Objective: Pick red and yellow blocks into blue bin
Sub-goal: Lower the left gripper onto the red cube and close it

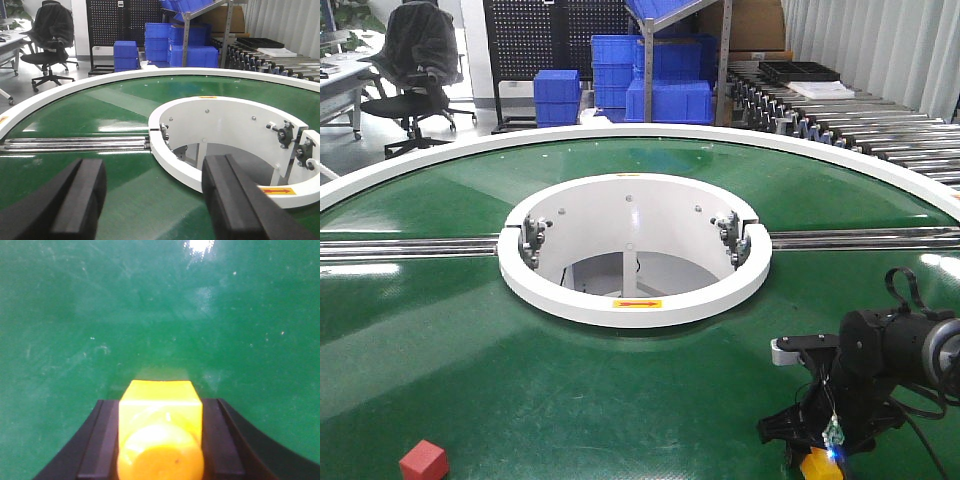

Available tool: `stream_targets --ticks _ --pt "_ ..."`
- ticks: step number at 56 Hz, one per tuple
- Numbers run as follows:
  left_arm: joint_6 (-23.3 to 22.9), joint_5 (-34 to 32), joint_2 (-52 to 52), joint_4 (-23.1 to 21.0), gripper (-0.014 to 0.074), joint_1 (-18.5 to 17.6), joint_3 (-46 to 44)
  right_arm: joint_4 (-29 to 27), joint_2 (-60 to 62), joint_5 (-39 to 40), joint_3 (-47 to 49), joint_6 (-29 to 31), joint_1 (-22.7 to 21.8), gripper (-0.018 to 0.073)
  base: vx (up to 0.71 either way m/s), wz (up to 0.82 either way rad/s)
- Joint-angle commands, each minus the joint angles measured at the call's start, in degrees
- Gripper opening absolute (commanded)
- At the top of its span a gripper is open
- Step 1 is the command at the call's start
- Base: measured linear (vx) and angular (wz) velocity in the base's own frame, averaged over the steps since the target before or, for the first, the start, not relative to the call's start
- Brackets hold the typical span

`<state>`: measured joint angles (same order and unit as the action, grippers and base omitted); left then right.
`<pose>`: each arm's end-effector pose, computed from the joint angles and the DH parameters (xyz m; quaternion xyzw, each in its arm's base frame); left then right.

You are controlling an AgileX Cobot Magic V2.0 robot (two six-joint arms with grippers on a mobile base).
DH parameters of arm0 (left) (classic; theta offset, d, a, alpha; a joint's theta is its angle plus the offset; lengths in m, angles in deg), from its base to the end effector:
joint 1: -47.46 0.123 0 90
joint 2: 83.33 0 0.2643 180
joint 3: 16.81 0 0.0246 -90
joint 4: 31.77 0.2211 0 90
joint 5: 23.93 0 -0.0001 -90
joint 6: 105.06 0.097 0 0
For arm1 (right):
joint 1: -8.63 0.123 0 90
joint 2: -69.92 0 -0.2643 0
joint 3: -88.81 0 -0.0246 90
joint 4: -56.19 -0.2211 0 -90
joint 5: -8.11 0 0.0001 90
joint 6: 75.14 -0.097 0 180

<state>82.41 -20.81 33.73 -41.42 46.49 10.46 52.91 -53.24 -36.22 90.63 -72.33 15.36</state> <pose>0.1977 -0.0042 0.3765 -0.0045 0.7271 -0.0221 0.6862 0.3672 0.0472 0.1564 -0.0647 0.9898 0.0266 0.1238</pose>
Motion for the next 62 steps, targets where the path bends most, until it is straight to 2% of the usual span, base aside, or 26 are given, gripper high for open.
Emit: stream_targets --ticks 1,4,8,12,17,25,26,27,35,44,62 --pt "0.0 -1.5 0.8 -0.1 0.0539 0.0 -2.1 0.0 3.1 1.1 1.7 0.6 0.1 -0.0015 0.0 0.0" --pt "0.0 2.8 0.6 -0.1 0.0539 0.0 -2.7 0.0 3.1 0.9 1.7 0.7 0.1 -0.0014 0.0 0.0" --pt "0.5 11.7 -1.0 0.3 0.0539 0.0 -5.1 -0.1 3.1 0.8 1.7 0.7 0.1 -0.0013 0.0 0.0" --pt "3.5 19.5 -4.8 0.5 0.0539 0.0 -8.8 -0.3 3.1 0.8 1.7 0.7 0.1 -0.0013 0.0 0.0" --pt "6.9 26.1 -10.4 0.3 0.0539 0.0 -13.4 -0.3 3.1 0.8 1.7 0.7 0.1 -0.0013 0.0 0.0" --pt "7.7 33.4 -19.7 0.3 0.0539 0.0 -19.3 -0.4 3.1 0.5 1.7 0.7 0.1 -0.0011 0.0 0.0" --pt "8.0 34.3 -21.8 0.3 0.0539 0.0 -20.3 -0.4 3.1 0.5 1.7 0.7 0.1 -0.0011 0.0 0.0" --pt "12.2 36.8 -33.0 -2.0 0.0538 0.0 -23.7 -0.4 3.1 0.6 1.7 0.8 0.1 -0.001 0.0 0.0" --pt "15.2 36.4 -38.2 -6.2 0.0538 0.0 -24.2 -0.3 3.1 1.1 1.7 0.8 0.1 -0.001 0.0 0.0" --pt "21.9 36.0 -43.3 -10.2 0.0538 0.0 -24.3 -0.3 3.1 1.8 1.7 0.8 0.1 -0.001 0.0 0.0" --pt "22.3 36.5 -50.0 -10.6 0.0538 0.0 -26.2 -0.2 3.1 3.2 1.7 0.7 0.1 -0.001 0.0 0.0"
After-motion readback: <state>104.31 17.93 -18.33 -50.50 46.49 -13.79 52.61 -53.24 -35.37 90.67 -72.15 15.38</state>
